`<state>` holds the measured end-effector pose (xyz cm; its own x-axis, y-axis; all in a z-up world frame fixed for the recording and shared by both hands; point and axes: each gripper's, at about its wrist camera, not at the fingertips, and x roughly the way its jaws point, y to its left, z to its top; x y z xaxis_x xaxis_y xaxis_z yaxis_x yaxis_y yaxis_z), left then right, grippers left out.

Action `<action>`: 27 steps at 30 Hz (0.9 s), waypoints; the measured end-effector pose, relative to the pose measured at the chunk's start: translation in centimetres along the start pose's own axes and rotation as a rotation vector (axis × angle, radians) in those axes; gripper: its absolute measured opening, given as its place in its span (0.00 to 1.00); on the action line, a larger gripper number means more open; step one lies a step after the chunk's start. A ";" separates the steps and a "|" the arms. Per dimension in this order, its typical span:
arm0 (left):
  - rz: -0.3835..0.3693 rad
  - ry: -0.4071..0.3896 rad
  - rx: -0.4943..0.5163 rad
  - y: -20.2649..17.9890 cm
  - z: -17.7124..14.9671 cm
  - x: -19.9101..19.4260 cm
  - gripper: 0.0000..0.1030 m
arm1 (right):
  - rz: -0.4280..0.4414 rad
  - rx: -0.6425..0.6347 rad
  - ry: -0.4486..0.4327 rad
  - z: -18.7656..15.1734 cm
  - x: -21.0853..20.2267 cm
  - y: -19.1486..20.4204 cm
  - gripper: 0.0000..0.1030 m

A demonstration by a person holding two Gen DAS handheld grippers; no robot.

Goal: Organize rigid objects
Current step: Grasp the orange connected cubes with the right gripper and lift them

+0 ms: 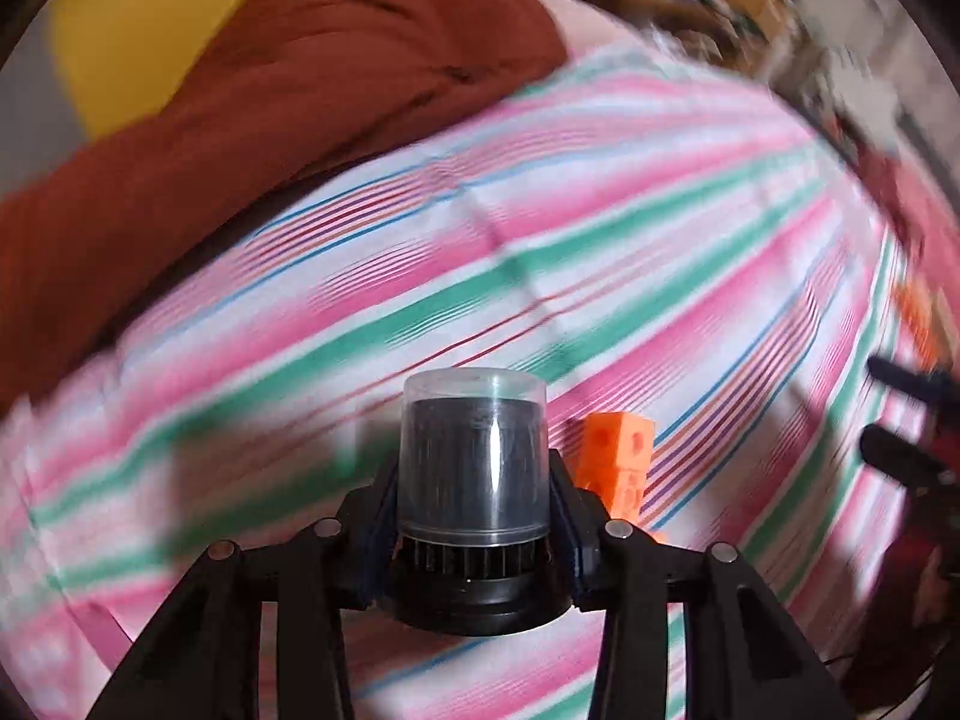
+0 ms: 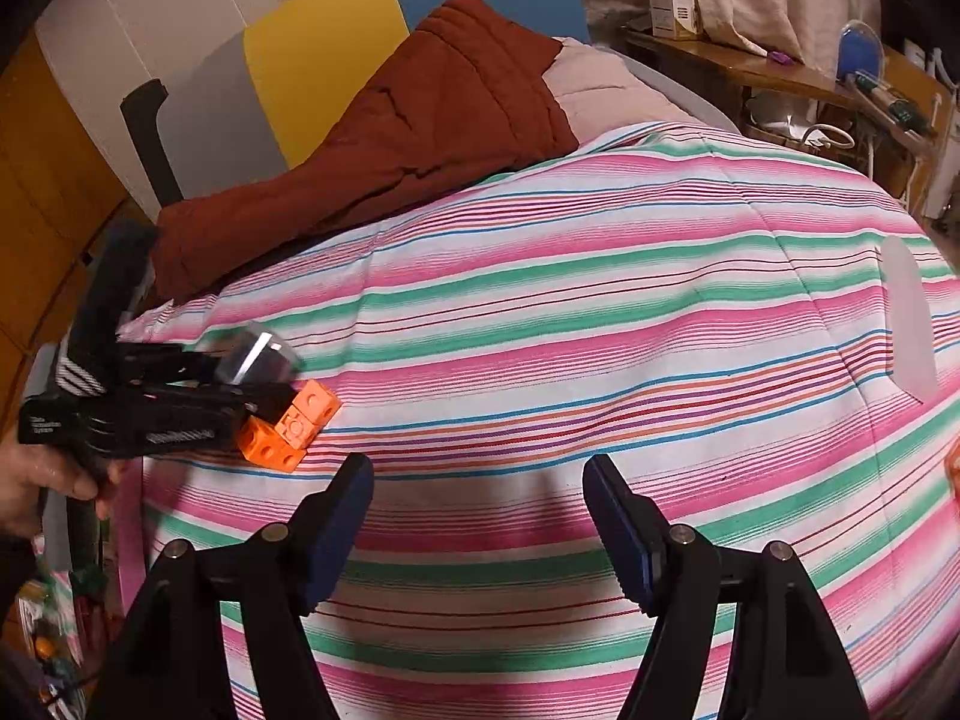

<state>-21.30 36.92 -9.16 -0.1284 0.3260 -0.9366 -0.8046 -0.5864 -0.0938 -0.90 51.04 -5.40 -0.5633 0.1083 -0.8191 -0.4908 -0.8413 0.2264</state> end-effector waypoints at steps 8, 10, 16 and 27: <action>0.016 -0.133 -0.171 1.1 -7.7 -5.3 0.42 | -0.021 -0.061 0.023 -0.4 0.5 0.8 0.71; 0.016 -0.148 -0.179 0.0 -9.9 -6.1 0.42 | -0.022 -0.084 0.034 -0.6 0.8 1.2 0.71; 0.032 -0.203 -0.165 -4.6 -14.8 -6.4 0.42 | -0.009 -0.123 0.050 -1.1 1.4 1.9 0.71; 0.013 -0.246 -0.204 -7.0 -21.0 -6.7 0.42 | 0.116 -0.173 0.025 -0.2 1.2 7.0 0.59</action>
<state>-2.60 23.29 -9.34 -0.2941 0.4727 -0.8307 -0.6721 -0.7202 -0.1719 -4.83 45.21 -4.90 -0.5917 -0.0062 -0.8062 -0.3010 -0.9259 0.2281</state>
